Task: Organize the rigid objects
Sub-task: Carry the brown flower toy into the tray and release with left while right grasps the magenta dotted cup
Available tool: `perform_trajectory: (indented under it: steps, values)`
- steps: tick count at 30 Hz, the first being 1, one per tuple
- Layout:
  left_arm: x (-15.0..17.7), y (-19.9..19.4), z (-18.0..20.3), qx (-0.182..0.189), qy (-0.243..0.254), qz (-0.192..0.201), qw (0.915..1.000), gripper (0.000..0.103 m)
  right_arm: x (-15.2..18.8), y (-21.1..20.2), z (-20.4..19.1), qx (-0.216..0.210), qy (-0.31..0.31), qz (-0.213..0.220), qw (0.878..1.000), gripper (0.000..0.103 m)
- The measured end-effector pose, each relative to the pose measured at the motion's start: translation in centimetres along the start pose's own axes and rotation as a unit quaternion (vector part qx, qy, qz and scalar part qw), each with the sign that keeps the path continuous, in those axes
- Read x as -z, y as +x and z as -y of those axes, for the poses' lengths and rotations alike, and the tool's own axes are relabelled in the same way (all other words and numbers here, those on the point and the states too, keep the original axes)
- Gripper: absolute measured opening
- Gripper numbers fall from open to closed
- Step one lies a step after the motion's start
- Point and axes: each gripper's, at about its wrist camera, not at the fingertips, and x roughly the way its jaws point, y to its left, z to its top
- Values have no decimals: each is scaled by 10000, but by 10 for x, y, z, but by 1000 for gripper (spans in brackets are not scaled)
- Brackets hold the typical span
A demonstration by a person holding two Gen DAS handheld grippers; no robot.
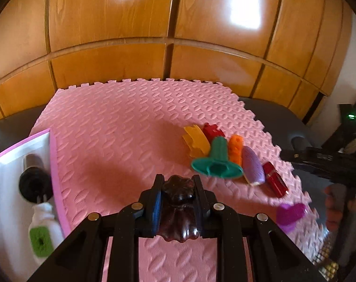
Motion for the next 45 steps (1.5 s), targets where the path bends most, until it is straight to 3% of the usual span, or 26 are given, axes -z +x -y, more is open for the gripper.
perform_trajectory:
  steps: [10, 15, 18, 20, 22, 25, 30, 39, 45]
  values:
    - [17, -47, -8, 260, -93, 249, 9993, 23, 38, -22, 1, 59, -237, -660, 9975, 64]
    - [24, -65, -16, 309, -220, 345, 9987, 23, 59, -15, -12, 427, -546, -831, 9941, 67]
    - [29, -75, -22, 314, -268, 401, 9983, 23, 68, -6, -28, 897, -1008, -875, 9870, 66]
    - [33, -83, -27, 316, -320, 445, 9980, 23, 74, 0, -38, 1154, -1265, -860, 9815, 36]
    - [37, -92, -35, 293, -399, 491, 9976, 23, 78, 1, -46, 1324, -1384, -749, 9786, 34]
    - [43, -104, -53, 187, -572, 564, 9966, 23, 86, -1, -71, 786, -1684, -654, 9804, 34]
    - [55, -119, -102, -208, -1136, 620, 9914, 23, 100, 8, -114, -37, -2249, -795, 9711, 34]
    - [74, -114, -193, -1016, -1910, 378, 9756, 23, 116, 26, -152, 351, -3078, -514, 9494, 33]
    - [58, -94, -219, -1193, -1903, 283, 9740, 23, 115, 24, -147, 253, -3062, -543, 9501, 33]
